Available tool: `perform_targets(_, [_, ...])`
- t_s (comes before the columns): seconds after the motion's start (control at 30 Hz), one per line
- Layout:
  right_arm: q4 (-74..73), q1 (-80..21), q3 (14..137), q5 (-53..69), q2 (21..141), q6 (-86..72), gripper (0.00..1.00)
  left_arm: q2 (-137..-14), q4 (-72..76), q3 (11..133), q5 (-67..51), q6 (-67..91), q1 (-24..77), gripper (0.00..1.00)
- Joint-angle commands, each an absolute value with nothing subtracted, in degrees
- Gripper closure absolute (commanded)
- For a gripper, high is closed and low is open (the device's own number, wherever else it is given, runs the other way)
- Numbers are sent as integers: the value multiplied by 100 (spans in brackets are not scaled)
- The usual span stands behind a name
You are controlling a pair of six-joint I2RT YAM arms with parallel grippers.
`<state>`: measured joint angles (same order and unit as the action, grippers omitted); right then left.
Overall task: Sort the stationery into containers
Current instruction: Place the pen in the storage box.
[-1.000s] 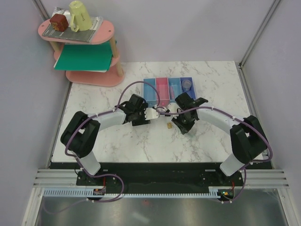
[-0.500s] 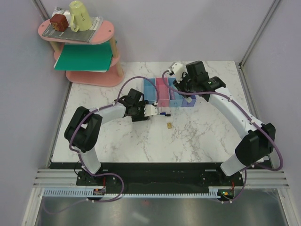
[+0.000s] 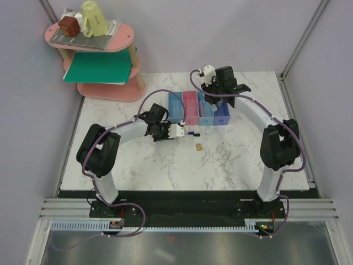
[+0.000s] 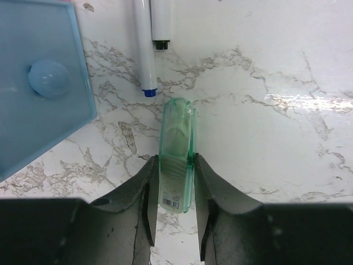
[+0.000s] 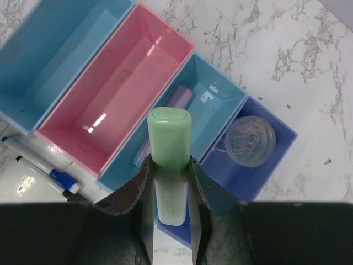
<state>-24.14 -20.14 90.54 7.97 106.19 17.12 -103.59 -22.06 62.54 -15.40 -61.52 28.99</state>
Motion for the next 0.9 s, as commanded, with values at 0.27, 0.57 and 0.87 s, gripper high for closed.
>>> perform_targets(0.27, [-1266, -2039, 9545, 949, 11575, 1169, 80, -9897, -3726, 6898, -2004, -5468, 2865, 98])
perform_targets(0.57, [-1081, -2039, 9079, 941, 11716, 1160, 71, -10028, -3753, 8523, -2092, -4502, 2760, 98])
perform_targets(0.87, [-1134, -2039, 8956, 835, 11611, 1336, 52, -10099, -3823, 7920, -1908, -4992, 2742, 80])
